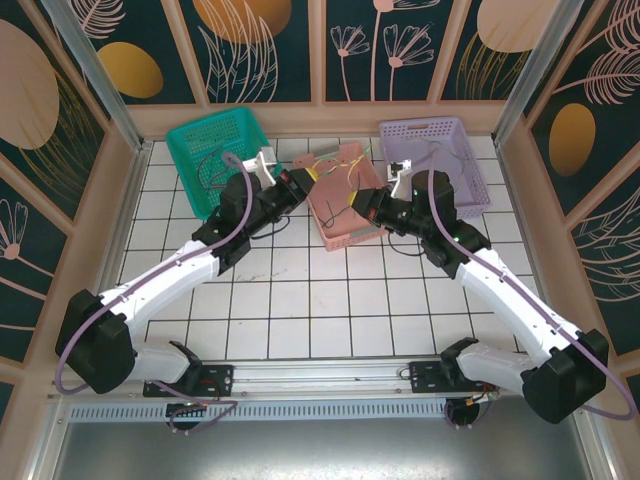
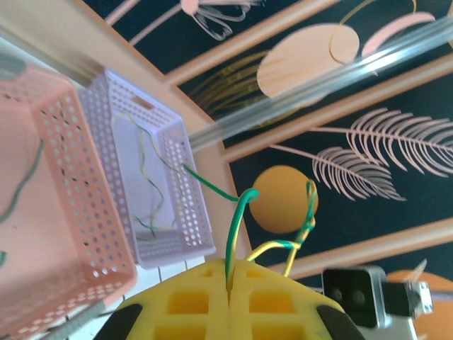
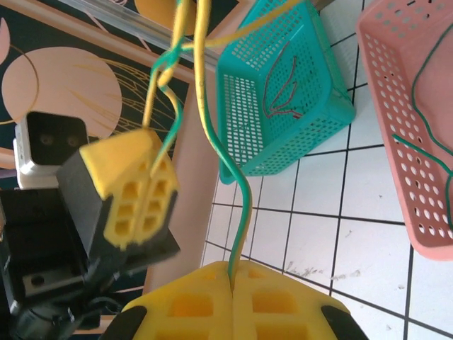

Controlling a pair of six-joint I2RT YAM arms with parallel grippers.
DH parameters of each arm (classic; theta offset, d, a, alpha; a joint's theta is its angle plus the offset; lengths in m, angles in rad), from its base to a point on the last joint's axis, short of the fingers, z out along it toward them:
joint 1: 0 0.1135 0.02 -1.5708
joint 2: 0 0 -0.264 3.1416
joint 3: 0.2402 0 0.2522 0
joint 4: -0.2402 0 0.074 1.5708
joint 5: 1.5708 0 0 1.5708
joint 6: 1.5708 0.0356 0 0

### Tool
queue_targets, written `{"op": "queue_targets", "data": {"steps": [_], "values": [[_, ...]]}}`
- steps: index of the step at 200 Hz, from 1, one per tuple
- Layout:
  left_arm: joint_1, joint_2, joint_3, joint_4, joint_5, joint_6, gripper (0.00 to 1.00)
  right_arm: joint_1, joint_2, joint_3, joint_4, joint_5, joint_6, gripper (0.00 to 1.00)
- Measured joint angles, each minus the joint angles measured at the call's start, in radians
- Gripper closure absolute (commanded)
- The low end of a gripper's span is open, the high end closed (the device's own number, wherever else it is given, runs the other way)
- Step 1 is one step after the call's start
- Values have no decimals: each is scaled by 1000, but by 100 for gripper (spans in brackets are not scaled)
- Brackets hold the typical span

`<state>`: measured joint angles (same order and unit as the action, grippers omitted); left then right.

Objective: Untangle the cables

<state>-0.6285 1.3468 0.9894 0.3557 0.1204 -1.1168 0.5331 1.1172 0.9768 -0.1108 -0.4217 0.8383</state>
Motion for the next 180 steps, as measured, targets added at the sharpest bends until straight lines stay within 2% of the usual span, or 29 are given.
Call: {"op": "queue_targets", "data": {"steps": [41, 64, 99, 120, 146, 180], "values": [[108, -24, 8, 6, 5, 13, 100, 41, 9, 1, -132, 6, -107, 100], [170, -23, 39, 8, 33, -1, 100, 96, 49, 14, -227, 64, -175, 100], [188, 5, 87, 64, 120, -69, 100, 129, 87, 27, -258, 161, -216, 100], [179, 17, 80, 96, 160, -125, 100, 129, 118, 50, -210, 190, -202, 100], [153, 7, 48, 125, 160, -173, 100, 129, 172, 53, -99, 196, -148, 100], [78, -25, 0, 138, 137, -217, 100, 126, 208, 20, 129, 196, -53, 100]]}}
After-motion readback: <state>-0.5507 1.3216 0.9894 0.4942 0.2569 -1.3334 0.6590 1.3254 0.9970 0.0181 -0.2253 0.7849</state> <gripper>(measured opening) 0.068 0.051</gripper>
